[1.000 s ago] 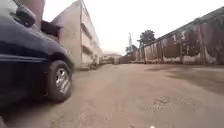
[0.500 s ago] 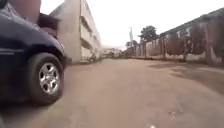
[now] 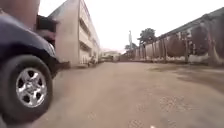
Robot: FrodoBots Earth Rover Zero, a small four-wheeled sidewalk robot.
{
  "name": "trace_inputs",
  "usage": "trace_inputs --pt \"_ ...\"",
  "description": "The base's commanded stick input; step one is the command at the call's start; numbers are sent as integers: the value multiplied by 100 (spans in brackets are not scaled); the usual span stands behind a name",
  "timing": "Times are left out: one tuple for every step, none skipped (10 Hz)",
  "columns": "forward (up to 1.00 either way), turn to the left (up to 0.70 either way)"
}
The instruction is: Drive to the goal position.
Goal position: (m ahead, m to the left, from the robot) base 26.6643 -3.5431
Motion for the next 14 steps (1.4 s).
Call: trace_inputs --pt "70 0" --pt "70 0" --pt "70 0" --pt "70 0" --pt "70 -9" --pt "70 -12" --pt "70 -10" --pt "70 -3" --pt "70 0" --pt "70 0" --pt "70 0" --pt "70 0" --pt "70 0" --pt "70 0"
